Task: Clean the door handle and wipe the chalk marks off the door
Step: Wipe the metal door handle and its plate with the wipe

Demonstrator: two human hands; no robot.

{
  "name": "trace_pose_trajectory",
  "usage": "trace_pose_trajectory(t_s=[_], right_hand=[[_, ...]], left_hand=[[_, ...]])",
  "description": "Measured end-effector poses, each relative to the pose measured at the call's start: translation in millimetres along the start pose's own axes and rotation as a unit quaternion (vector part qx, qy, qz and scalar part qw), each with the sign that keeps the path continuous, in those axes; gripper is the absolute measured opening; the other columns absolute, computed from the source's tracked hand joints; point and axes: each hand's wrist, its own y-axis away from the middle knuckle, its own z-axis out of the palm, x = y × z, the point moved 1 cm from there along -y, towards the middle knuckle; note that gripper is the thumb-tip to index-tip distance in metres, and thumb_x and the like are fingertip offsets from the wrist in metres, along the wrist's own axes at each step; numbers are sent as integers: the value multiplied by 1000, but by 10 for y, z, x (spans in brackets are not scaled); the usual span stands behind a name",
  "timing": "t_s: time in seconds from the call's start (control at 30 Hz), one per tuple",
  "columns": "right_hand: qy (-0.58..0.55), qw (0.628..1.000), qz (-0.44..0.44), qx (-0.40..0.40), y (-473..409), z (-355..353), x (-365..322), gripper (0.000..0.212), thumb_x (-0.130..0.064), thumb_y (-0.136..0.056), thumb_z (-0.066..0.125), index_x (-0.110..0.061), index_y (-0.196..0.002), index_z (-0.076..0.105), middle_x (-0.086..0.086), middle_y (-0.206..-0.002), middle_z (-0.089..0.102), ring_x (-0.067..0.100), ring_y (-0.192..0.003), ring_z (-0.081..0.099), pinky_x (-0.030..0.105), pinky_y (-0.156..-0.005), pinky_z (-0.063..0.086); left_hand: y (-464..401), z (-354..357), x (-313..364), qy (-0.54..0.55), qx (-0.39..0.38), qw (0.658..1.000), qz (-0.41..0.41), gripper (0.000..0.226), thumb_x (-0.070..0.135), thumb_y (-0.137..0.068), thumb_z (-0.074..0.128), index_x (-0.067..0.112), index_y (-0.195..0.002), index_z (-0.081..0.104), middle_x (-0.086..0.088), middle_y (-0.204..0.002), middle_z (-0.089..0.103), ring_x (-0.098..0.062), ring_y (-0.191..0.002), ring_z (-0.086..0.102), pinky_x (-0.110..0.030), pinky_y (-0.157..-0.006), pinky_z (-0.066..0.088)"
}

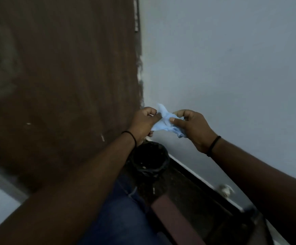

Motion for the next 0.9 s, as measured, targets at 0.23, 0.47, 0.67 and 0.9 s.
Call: trace_pose_trajectory(t_s=[0.23, 0.47, 0.67, 0.9], right_hand=[[-53, 996, 5, -66, -502, 1278, -428, 21, -13, -96, 52, 0, -84, 63, 21, -68, 62, 25, -51, 51, 27, -45, 43], [-121, 980, 29, -158, -760, 2716, -921, 39, -31, -102, 42, -3, -98, 68, 19, -97, 71, 27, -79, 67, 34, -70, 52], [-119, 951, -39, -282, -735, 3473, -1310, 14, -5, -92, 58, -4, -106, 60, 15, -88, 69, 20, -67, 68, 28, -55, 56], [-26, 956, -184, -228, -662, 4138, -1732, 25, 16, -86, 44, 11, -91, 67, 22, -83, 68, 26, -72, 65, 31, -67, 57]], left_hand=[[124, -1322, 113, 23, 105, 994, -1, 15, 12, -95, 60, -2, -96, 63, -15, -67, 61, -14, -44, 51, -23, -43, 43], [423, -2675, 291, 48, 236, 970, 18, 16, 21, -93, 64, 5, -91, 66, -12, -77, 67, -18, -56, 60, -27, -47, 50], [681, -3463, 419, 95, 283, 953, 45, 12, 2, -90, 60, 11, -95, 66, -11, -91, 71, -23, -74, 70, -31, -53, 57], [928, -4244, 355, 156, 327, 932, 21, 20, 15, -95, 51, 11, -103, 69, -13, -102, 68, -27, -82, 66, -32, -56, 58]])
